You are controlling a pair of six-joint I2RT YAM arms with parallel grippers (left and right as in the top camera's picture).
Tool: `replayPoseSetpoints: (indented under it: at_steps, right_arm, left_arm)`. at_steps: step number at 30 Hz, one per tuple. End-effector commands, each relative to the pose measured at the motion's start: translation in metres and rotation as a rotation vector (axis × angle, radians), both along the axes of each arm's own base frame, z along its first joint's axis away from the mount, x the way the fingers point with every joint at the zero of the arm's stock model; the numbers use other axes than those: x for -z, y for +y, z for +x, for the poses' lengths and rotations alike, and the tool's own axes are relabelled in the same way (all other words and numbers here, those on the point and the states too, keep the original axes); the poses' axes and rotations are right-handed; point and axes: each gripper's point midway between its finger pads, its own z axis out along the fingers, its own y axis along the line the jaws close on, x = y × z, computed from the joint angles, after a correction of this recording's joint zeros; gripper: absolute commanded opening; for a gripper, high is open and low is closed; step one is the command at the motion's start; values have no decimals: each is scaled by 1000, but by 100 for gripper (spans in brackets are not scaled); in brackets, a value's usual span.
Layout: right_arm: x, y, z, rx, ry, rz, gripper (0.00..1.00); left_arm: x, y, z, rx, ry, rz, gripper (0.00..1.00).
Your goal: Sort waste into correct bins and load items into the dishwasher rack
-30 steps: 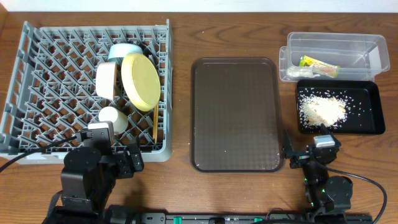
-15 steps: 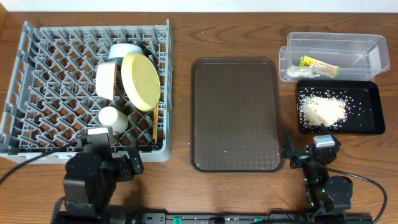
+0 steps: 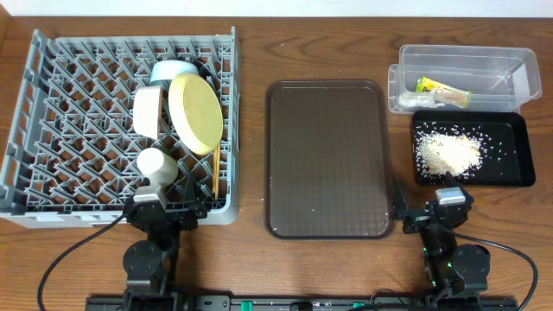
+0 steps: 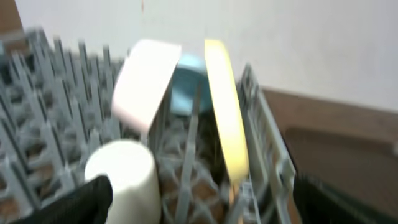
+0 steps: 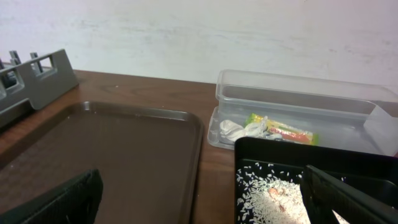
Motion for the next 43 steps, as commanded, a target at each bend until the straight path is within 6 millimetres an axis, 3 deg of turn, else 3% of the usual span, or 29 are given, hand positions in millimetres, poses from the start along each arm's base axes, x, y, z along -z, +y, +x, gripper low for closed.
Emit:
replayPoseSetpoints:
  at_steps: [1,4,43]
  right_arm:
    - [0,0,0,-2,-3,0,99]
    - [0,0,0,-2,-3,0,99]
    - [0,0,0,-2,-3,0,99]
  left_arm:
    - [8,-5,2,43,-5,93,94]
    - [21,-8,0,68,49,127,94]
    - [21,-8,0,69,49,128,94]
